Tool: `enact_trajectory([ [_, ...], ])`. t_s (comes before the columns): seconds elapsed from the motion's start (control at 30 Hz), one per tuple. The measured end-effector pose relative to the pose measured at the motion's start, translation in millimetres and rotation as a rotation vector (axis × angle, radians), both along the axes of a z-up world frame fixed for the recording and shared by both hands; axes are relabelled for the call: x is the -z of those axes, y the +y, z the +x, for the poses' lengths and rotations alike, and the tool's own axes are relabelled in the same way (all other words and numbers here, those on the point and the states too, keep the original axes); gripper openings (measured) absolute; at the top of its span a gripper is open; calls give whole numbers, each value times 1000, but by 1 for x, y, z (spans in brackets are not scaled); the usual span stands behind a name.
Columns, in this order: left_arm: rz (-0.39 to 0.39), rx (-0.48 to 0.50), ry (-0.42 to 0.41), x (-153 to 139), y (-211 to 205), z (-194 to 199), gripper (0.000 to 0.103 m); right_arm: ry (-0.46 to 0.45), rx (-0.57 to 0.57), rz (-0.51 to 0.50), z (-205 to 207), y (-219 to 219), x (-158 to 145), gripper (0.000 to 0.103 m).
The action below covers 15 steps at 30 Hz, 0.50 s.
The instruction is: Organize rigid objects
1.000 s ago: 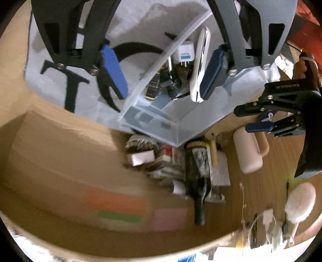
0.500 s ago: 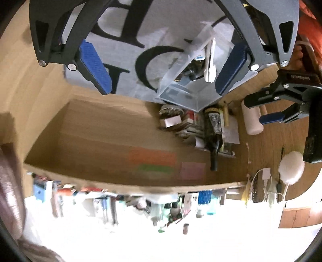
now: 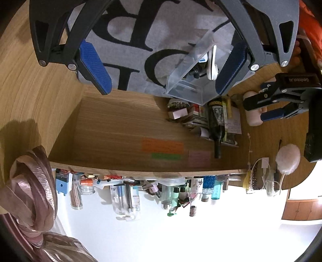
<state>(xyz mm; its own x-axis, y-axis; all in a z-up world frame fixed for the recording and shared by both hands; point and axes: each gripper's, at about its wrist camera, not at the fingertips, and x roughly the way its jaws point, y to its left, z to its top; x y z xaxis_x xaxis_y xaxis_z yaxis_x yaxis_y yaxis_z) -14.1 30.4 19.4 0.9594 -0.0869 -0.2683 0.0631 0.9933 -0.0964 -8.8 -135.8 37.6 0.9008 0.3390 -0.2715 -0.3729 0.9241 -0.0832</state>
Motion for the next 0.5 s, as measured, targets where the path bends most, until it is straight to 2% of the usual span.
enact_trajectory([
  [0.5,19,4,13,3,-5,1,103,8,0,15,-2,-2,2,103],
])
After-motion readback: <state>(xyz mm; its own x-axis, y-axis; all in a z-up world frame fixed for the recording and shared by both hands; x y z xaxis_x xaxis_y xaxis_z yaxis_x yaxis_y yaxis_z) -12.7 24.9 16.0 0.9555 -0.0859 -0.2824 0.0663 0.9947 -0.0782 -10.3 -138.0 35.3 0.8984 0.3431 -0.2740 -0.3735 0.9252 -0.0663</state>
